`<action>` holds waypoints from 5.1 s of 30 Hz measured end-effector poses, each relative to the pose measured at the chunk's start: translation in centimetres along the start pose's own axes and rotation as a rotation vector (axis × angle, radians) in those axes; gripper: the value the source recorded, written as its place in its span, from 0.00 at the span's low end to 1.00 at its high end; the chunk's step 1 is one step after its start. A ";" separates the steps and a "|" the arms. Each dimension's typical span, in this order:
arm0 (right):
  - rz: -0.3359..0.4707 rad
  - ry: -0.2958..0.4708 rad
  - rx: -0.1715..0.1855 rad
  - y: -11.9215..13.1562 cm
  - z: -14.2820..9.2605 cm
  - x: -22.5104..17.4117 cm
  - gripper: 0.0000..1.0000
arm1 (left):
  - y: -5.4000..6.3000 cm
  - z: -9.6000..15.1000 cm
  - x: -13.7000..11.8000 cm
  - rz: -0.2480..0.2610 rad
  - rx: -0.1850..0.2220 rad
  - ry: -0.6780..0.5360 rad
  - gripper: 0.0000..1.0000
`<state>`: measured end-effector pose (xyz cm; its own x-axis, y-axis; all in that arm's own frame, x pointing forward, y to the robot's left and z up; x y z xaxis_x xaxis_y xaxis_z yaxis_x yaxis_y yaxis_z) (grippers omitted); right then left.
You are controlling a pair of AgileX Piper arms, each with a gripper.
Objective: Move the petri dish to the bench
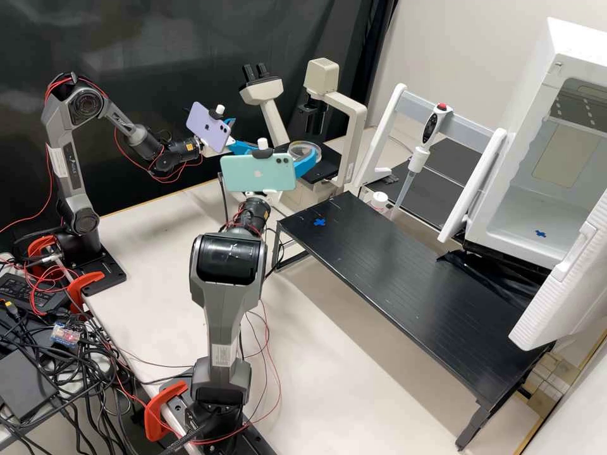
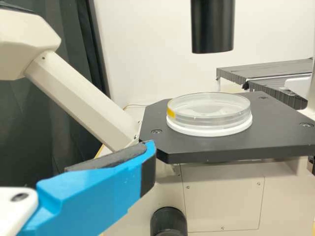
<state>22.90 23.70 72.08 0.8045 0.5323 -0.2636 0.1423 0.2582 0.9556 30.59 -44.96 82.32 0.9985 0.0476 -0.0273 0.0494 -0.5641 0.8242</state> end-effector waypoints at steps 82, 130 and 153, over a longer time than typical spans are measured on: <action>-0.392 -0.322 0.221 -4.6 6.2 20.3 0.00 | 0.0 0.0 0.0 0.000 0.000 0.000 1.00; -0.338 -0.396 0.255 2.3 4.6 6.5 0.00 | 0.0 0.0 0.0 0.001 0.000 0.000 1.00; -0.100 -0.333 0.220 0.6 12.2 -3.7 0.00 | 0.0 0.0 0.0 0.001 0.000 0.000 1.00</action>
<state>27.00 12.05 75.24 0.9180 0.2145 -0.3337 0.3198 0.0977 0.9425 30.59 -44.97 82.33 0.9986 0.0466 -0.0263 0.0480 -0.5641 0.8243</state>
